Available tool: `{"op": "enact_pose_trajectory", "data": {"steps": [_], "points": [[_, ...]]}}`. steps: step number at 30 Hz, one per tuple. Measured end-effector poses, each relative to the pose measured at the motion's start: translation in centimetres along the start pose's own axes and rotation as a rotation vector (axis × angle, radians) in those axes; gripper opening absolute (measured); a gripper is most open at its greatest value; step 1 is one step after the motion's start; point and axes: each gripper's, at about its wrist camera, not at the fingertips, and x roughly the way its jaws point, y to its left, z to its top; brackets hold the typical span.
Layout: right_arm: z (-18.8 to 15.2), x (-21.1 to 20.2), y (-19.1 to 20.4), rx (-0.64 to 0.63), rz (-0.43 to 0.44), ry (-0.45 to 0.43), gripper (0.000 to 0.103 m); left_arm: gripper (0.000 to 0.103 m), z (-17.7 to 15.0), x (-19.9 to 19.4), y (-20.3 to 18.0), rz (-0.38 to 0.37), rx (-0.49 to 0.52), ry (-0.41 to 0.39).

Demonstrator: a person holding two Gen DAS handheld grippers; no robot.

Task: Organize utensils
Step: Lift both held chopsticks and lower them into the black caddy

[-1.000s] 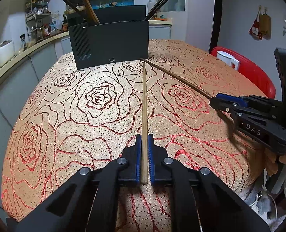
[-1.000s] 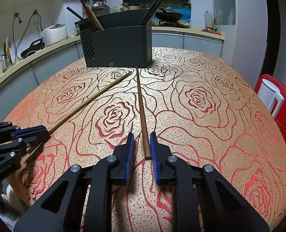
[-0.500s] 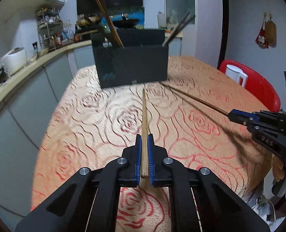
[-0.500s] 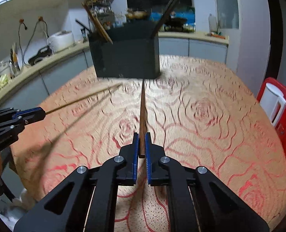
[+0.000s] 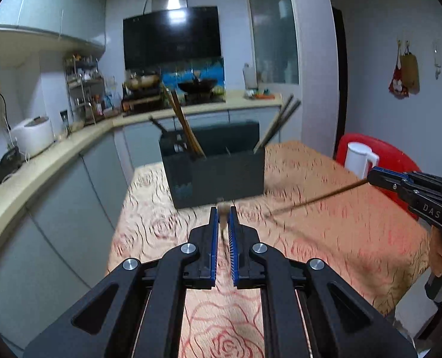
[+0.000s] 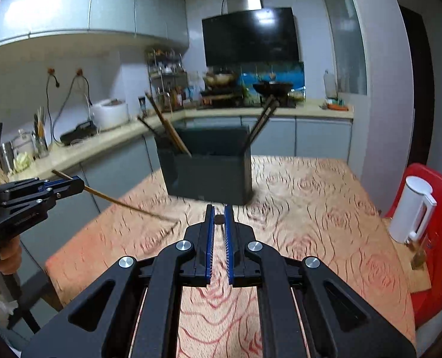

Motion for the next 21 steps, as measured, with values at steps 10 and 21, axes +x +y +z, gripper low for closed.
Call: {"op": "enact_pose_trajectory", "data": {"steps": [10, 21], "points": [[4.2, 0.1, 0.4, 0.013, 0.05, -0.056, 0.007, 0.006, 4.4, 0.3, 1.4, -0.034, -0.027, -0.06], [7.9, 2.6, -0.3, 0.032, 0.062, -0.018, 0.007, 0.006, 5.7, 1.6, 2.6, -0.049, -0.045, -0.047]]}}
